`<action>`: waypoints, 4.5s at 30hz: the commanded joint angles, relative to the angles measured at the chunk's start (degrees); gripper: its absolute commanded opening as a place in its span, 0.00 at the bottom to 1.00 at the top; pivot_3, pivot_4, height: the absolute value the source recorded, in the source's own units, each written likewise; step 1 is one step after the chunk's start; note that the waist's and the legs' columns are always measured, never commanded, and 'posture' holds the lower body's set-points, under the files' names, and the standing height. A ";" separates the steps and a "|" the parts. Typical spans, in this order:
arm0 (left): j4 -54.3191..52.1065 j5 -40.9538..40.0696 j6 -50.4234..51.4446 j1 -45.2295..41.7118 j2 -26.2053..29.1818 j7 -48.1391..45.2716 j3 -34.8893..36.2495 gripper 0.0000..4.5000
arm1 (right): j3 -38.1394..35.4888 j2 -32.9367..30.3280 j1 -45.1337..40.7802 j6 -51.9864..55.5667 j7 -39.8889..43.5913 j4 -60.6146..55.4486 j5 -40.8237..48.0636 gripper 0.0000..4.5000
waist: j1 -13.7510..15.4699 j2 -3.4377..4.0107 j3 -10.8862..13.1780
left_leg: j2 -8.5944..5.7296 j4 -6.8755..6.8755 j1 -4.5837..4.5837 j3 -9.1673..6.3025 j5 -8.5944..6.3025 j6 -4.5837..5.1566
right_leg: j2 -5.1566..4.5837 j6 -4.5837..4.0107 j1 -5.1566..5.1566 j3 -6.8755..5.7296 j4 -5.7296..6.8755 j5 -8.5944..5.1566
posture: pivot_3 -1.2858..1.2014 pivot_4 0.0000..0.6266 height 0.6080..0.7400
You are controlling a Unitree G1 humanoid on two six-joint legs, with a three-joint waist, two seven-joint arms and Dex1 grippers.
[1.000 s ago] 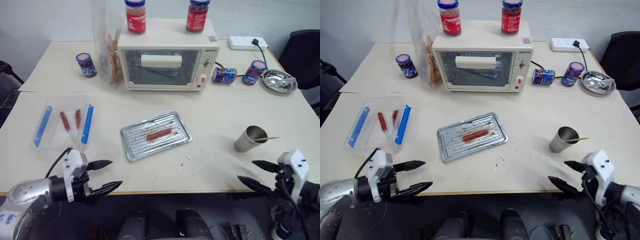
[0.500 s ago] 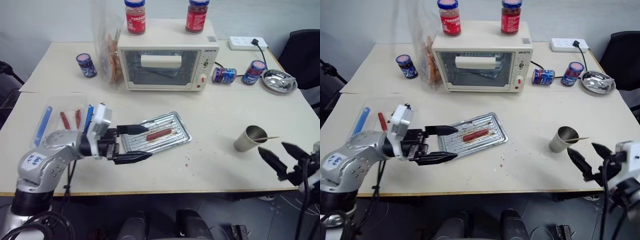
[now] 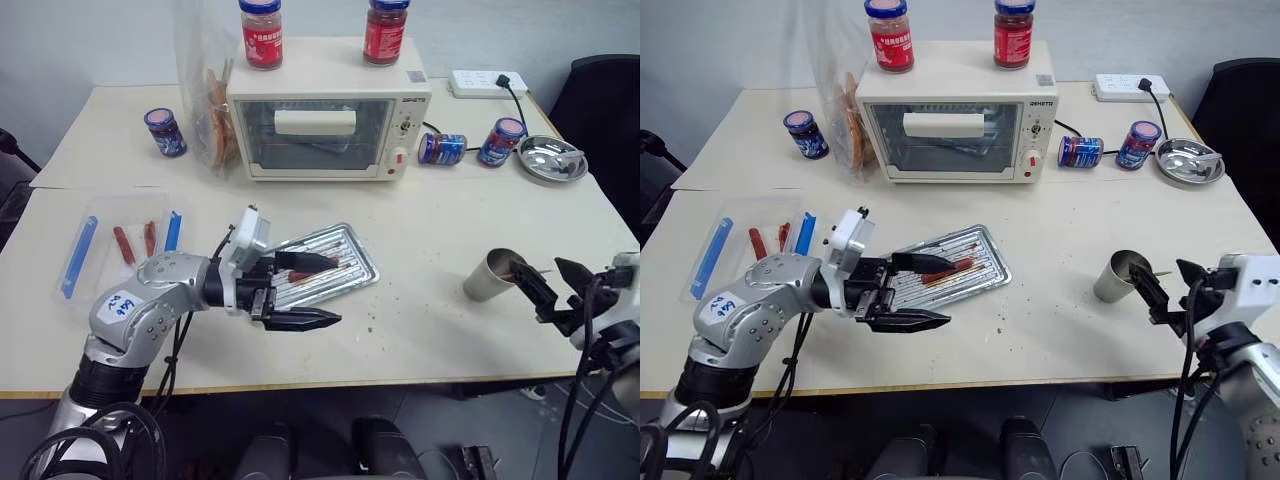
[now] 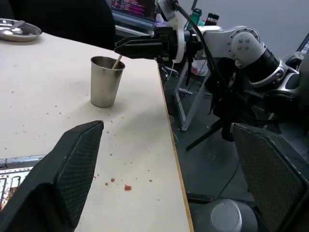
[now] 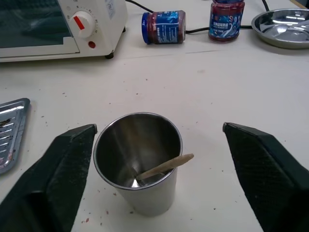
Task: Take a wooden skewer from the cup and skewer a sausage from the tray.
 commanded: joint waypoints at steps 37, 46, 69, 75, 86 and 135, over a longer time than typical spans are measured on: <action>1.93 2.11 -2.33 -4.01 -0.83 0.02 0.66 1.00 | -0.71 -0.06 -4.26 0.20 -7.91 -0.31 6.94 0.14 | -0.02 0.00 0.00 | 0.00 0.01 -0.01 0.00 0.00 0.00 | 0.00 0.00 -0.01 0.00 0.00 0.00 | 0.52 0.24 1.00; 3.72 2.80 -3.01 -4.44 -1.85 -0.75 0.04 1.00 | -6.09 -0.95 1.30 1.24 -12.23 -5.24 15.16 0.38 | 0.03 0.00 0.00 | -0.01 0.00 -0.03 0.00 0.01 0.02 | -0.01 0.00 -0.01 0.00 0.00 0.00 | 0.52 0.24 1.00; 4.15 4.05 -3.75 -5.31 -2.29 -1.08 0.39 1.00 | 3.05 3.13 3.03 -5.72 -15.36 -3.30 14.97 0.38 | -0.03 0.00 0.00 | 0.00 0.00 -0.02 0.00 0.02 0.03 | 0.00 0.01 -0.02 0.02 0.00 0.00 | 0.52 0.24 1.00; 3.92 3.88 -3.54 -5.47 -2.07 -0.68 0.70 1.00 | 3.75 3.23 2.49 -6.92 -14.92 -2.76 14.73 0.10 | -0.02 0.00 0.00 | 0.01 0.00 -0.03 0.00 0.02 0.03 | 0.00 0.01 -0.03 0.01 0.00 0.00 | 0.52 0.24 1.00; 5.18 4.40 -4.21 -6.51 -2.60 -0.57 0.30 1.00 | 4.46 2.95 2.21 -7.85 -14.87 -2.24 13.21 0.01 | -0.03 0.00 0.00 | 0.01 0.00 -0.03 0.00 0.02 0.03 | 0.00 0.01 -0.03 0.01 0.00 0.00 | 0.52 0.24 1.00; 7.26 5.60 -7.53 -3.74 -5.36 3.82 5.56 1.00 | 5.40 -28.63 -24.40 5.55 -14.02 10.28 66.45 0.01 | -0.18 -0.17 0.11 | 0.07 0.05 -0.12 0.00 0.03 0.10 | 0.01 0.02 -0.03 -0.04 -0.09 0.01 | 0.52 0.24 1.00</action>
